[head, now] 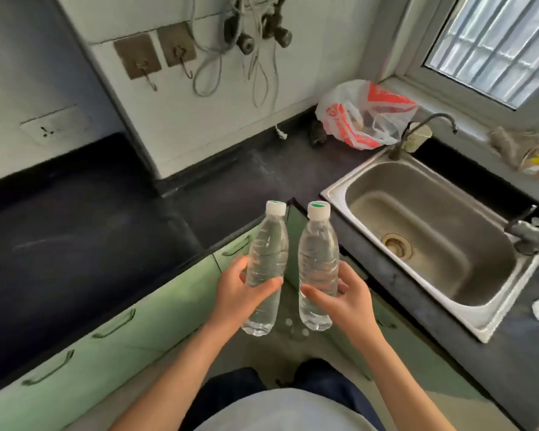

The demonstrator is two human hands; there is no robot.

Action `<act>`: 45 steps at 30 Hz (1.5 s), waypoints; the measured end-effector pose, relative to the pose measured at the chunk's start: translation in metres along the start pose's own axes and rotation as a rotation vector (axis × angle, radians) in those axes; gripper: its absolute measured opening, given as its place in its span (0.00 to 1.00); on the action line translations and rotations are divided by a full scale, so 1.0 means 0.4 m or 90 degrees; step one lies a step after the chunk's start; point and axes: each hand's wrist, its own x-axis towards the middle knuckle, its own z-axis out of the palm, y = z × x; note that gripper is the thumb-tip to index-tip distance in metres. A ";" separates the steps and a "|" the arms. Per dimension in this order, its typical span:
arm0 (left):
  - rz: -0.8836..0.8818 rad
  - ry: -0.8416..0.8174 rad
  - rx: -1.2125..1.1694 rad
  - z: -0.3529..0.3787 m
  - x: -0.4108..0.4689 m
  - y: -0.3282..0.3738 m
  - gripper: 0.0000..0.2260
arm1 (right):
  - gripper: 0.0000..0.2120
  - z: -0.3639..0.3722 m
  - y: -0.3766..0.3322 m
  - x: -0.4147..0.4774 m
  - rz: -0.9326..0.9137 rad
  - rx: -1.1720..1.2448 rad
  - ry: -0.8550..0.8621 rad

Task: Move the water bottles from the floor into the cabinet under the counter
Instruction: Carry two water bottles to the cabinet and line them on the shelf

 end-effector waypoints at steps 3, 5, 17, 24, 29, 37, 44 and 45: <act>-0.057 0.112 -0.032 -0.038 -0.081 -0.068 0.12 | 0.20 0.054 0.018 -0.001 -0.003 -0.032 -0.103; -0.096 0.186 -0.063 -0.055 -0.140 -0.091 0.13 | 0.19 0.087 0.020 -0.001 -0.021 -0.048 -0.172; -0.167 0.704 -0.213 -0.047 -0.565 -0.076 0.08 | 0.14 0.246 -0.050 -0.149 -0.130 -0.067 -0.605; -0.219 0.959 -0.236 -0.009 -0.892 -0.122 0.09 | 0.14 0.333 -0.060 -0.418 -0.151 -0.081 -0.841; -0.282 1.078 -0.309 0.021 -1.137 -0.207 0.09 | 0.16 0.411 0.013 -0.652 -0.160 -0.152 -0.974; -0.408 1.218 -0.362 0.001 -1.563 -0.391 0.10 | 0.17 0.576 0.116 -1.117 -0.182 -0.220 -1.123; -0.443 1.323 -0.335 -0.130 -1.825 -0.485 0.11 | 0.19 0.762 0.110 -1.431 -0.239 -0.220 -1.216; -0.448 1.331 -0.340 -0.151 -1.848 -0.505 0.11 | 0.20 0.794 0.116 -1.461 -0.237 -0.219 -1.222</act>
